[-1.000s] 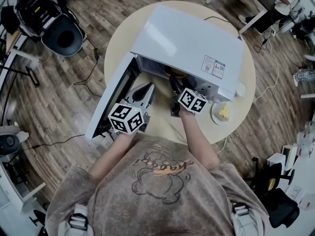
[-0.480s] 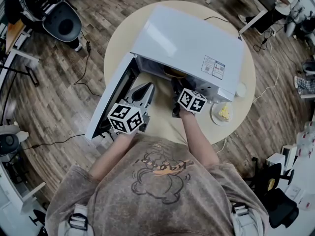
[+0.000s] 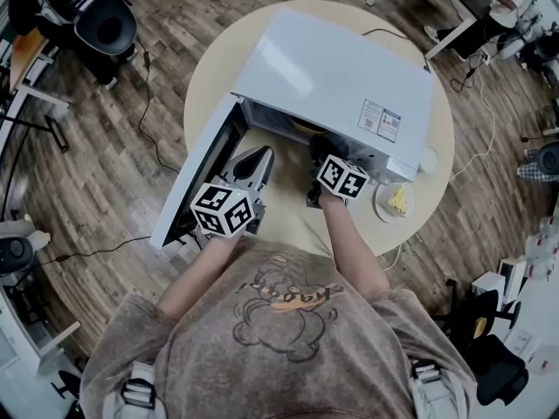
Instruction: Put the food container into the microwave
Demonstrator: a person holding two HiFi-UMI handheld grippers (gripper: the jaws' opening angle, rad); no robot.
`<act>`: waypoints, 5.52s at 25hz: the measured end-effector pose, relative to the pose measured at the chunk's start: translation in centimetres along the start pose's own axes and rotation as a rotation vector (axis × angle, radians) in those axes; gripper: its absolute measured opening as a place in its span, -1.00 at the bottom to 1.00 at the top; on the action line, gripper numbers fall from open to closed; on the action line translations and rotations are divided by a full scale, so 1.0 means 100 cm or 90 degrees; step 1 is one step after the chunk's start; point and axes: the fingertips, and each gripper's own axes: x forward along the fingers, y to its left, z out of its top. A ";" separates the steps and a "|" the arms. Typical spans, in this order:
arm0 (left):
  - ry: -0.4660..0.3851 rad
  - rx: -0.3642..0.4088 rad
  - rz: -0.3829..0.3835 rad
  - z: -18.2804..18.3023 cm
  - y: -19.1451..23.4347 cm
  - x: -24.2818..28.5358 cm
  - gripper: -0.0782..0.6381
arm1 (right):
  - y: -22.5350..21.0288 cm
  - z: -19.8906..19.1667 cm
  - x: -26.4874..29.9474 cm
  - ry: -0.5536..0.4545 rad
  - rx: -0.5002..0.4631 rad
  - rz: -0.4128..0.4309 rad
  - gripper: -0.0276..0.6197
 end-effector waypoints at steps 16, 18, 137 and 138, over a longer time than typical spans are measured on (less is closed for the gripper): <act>0.006 -0.001 -0.009 -0.003 -0.001 0.007 -0.69 | 0.006 0.007 -0.019 -0.012 -0.049 -0.014 -0.91; 0.006 0.000 -0.011 -0.002 -0.003 0.007 -0.69 | 0.011 0.010 -0.027 -0.016 -0.065 -0.009 -0.91; -0.044 0.172 -0.001 -0.068 -0.084 -0.155 -0.69 | 0.048 -0.067 -0.327 -0.187 -0.300 -0.081 -0.91; -0.043 0.172 -0.001 -0.068 -0.084 -0.155 -0.69 | 0.048 -0.067 -0.327 -0.185 -0.299 -0.082 -0.91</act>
